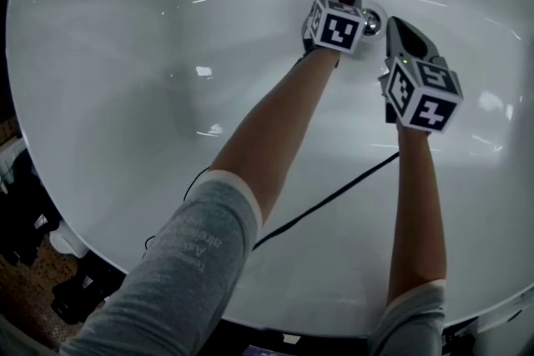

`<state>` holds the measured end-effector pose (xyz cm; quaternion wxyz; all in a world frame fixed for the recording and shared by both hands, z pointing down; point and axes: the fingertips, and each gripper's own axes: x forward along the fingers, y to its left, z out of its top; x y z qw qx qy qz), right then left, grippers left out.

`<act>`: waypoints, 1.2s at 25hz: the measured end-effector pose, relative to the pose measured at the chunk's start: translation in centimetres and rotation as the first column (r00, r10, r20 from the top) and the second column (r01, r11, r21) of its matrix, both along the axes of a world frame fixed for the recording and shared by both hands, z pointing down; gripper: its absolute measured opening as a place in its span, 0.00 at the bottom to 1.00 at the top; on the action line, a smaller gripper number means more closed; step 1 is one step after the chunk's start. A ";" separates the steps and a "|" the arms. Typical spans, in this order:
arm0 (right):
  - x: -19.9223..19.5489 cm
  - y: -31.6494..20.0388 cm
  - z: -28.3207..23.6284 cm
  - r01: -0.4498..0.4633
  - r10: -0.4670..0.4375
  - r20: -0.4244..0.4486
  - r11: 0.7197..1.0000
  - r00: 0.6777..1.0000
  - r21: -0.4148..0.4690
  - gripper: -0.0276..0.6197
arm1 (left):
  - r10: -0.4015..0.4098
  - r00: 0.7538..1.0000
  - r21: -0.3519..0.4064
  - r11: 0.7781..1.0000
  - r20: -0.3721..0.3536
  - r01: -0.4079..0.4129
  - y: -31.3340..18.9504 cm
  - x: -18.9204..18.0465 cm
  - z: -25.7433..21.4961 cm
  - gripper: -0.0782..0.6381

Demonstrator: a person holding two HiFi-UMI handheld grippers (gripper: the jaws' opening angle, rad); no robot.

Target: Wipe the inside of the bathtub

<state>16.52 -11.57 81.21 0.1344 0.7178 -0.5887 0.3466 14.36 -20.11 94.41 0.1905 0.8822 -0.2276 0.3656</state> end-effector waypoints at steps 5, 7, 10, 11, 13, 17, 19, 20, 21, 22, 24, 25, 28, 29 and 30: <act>-0.7 -0.4 -0.9 0.000 0.000 0.016 1.000 1.000 0.008 0.05 | -0.108 0.994 0.050 0.993 0.015 0.107 -3.0 -7.0 0.4 0.24; -0.7 -0.5 -1.5 -0.001 0.001 0.016 1.000 1.000 0.013 0.05 | -0.177 0.983 0.048 0.983 0.040 0.175 -4.6 -10.6 0.6 0.24; -0.5 -0.8 -2.0 -0.002 0.001 0.014 1.000 1.000 0.022 0.05 | -0.243 0.967 0.045 0.970 0.076 0.240 -5.6 -12.8 0.9 0.24; -0.5 -0.9 -2.0 -0.001 0.000 0.013 1.000 1.000 0.024 0.05 | -0.263 0.961 0.049 0.964 0.079 0.260 -5.7 -12.7 1.0 0.24; -0.5 -0.9 -2.0 0.001 -0.001 0.012 1.000 1.000 0.025 0.05 | -0.284 0.957 0.052 0.958 0.064 0.281 -5.9 -11.5 1.2 0.24; -0.8 -0.7 -1.2 0.006 -0.007 0.016 1.000 1.000 0.021 0.05 | -0.229 0.973 0.036 0.973 0.037 0.228 -5.7 -7.8 0.6 0.24; -0.8 -0.4 -0.7 0.007 -0.007 0.019 1.000 1.000 0.017 0.05 | -0.225 0.974 0.051 0.973 0.034 0.223 -6.1 -7.0 0.5 0.24; -0.8 -0.3 -0.6 0.007 -0.008 0.019 1.000 1.000 0.014 0.05 | -0.220 0.975 0.059 0.974 0.033 0.218 -6.3 -6.7 0.4 0.24; -0.9 -0.3 -0.5 0.008 -0.008 0.018 1.000 1.000 0.012 0.05 | -0.215 0.976 0.061 0.975 0.032 0.213 -6.5 -6.5 0.3 0.24; -1.0 -0.2 -0.4 0.010 -0.010 0.019 1.000 1.000 0.009 0.05 | -0.213 0.976 0.060 0.976 0.031 0.211 -6.6 -6.4 0.2 0.24; -1.3 -0.5 -0.6 0.015 -0.015 0.019 1.000 1.000 0.007 0.05 | -0.226 0.974 0.050 0.973 0.014 0.226 -6.9 -5.9 -0.6 0.23; -1.3 -0.7 -0.8 0.017 -0.018 0.017 1.000 1.000 0.009 0.05 | -0.238 0.971 0.042 0.970 0.000 0.238 -7.1 -5.6 -1.2 0.23; -1.1 -1.6 -2.7 0.019 -0.019 0.007 0.999 1.000 0.030 0.05 | -0.249 0.968 0.037 0.967 -0.031 0.250 -7.2 -4.6 -3.3 0.23; -1.1 -2.0 -3.5 0.019 -0.020 0.004 0.999 1.000 0.042 0.05 | -0.250 0.967 0.044 0.967 -0.043 0.252 -7.4 -4.4 -4.1 0.23; -1.1 -2.4 -4.4 0.020 -0.020 0.000 0.998 1.000 0.053 0.05 | -0.250 0.967 0.051 0.966 -0.055 0.252 -7.6 -4.3 -5.0 0.23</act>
